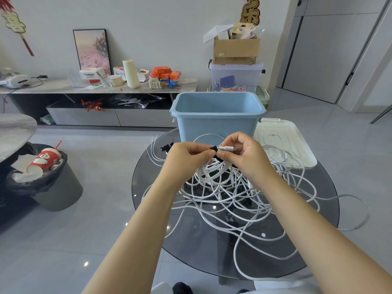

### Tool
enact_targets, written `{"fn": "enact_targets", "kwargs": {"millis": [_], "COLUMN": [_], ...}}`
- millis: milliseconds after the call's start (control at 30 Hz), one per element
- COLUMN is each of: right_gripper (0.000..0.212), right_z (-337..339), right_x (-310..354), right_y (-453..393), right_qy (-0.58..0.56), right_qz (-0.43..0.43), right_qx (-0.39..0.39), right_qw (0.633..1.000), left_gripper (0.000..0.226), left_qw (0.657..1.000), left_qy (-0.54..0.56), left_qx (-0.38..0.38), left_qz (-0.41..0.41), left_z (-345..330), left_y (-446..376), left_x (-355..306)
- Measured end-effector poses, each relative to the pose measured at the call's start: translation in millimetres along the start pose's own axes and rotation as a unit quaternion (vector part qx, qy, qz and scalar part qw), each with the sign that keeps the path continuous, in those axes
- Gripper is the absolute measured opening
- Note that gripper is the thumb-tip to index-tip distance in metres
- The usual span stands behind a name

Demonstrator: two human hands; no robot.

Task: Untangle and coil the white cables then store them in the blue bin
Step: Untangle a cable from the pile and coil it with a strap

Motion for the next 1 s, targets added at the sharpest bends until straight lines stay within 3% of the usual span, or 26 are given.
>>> {"fn": "enact_targets", "kwargs": {"millis": [300, 533, 767, 867, 1000], "right_gripper": [0.015, 0.021, 0.016, 0.024, 0.017], "right_z": [-3, -6, 0, -1, -2], "right_x": [-1, 4, 11, 12, 11], "right_y": [1, 4, 4, 3, 2], "right_qy": [-0.028, -0.027, 0.134, 0.187, 0.249], "right_qz": [-0.031, 0.021, 0.089, 0.124, 0.168], "right_qx": [0.004, 0.043, 0.086, 0.073, 0.06], "right_qw": [0.999, 0.998, 0.983, 0.972, 0.952], "left_gripper": [0.009, 0.014, 0.012, 0.012, 0.011], "left_qw": [1.0, 0.993, 0.972, 0.97, 0.972], "left_qy": [-0.008, 0.051, 0.17, 0.176, 0.167], "left_qx": [-0.015, 0.001, 0.01, 0.009, -0.007], "left_qz": [0.023, 0.107, 0.163, 0.169, 0.168], "left_z": [0, 3, 4, 3, 3], "left_y": [-2, -9, -10, -9, -11], "left_x": [2, 6, 7, 7, 10]}}
Point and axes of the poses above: each hand's wrist, its own y-axis away from the middle knuckle, its own z-axis out of the back of the hand, x = y × z, the point moved 1 cm from there along -y, towards the middle knuckle, and after that the axes turned 8 degrees about z, right-handed, at the moved point
